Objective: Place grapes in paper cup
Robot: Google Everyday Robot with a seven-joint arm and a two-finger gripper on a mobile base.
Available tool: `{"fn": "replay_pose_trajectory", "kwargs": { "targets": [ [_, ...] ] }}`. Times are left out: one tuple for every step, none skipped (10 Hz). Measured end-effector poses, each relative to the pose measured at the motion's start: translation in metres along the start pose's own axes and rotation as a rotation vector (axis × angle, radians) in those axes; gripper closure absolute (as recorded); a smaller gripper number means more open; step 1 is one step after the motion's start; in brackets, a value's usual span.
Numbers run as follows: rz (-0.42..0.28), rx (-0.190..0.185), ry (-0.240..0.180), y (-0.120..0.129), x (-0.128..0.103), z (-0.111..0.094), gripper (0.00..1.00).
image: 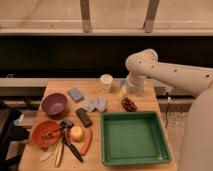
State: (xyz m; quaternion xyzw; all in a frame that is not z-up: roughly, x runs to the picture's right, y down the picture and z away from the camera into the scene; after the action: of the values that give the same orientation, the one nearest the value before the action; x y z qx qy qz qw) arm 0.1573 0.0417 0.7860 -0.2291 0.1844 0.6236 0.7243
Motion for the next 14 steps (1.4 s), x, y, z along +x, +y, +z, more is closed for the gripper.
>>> {"fn": "replay_pose_trajectory", "kwargs": {
  "targets": [
    [0.001,0.003,-0.003,-0.001,-0.001,-0.001,0.2],
    [0.003,0.003,-0.002,-0.002,0.0,0.0,0.2],
    [0.002,0.003,-0.002,-0.002,0.0,0.0,0.2],
    [0.0,0.002,-0.002,-0.001,-0.001,0.001,0.2],
    [0.001,0.003,0.001,-0.001,-0.001,0.002,0.2],
    [-0.005,0.013,0.008,-0.002,-0.004,0.009,0.2],
    [-0.023,0.016,0.018,0.005,-0.009,0.024,0.2],
    [-0.034,0.018,0.026,0.009,-0.013,0.036,0.2],
    [-0.037,0.022,0.039,0.008,-0.017,0.053,0.2],
    [-0.038,0.025,0.055,0.003,-0.021,0.071,0.2],
    [-0.039,0.028,0.071,-0.003,-0.024,0.085,0.2],
    [-0.036,0.032,0.086,-0.01,-0.026,0.094,0.2],
    [-0.031,0.033,0.106,-0.018,-0.028,0.105,0.2],
    [-0.028,0.03,0.121,-0.024,-0.032,0.114,0.2]
  ]
}}
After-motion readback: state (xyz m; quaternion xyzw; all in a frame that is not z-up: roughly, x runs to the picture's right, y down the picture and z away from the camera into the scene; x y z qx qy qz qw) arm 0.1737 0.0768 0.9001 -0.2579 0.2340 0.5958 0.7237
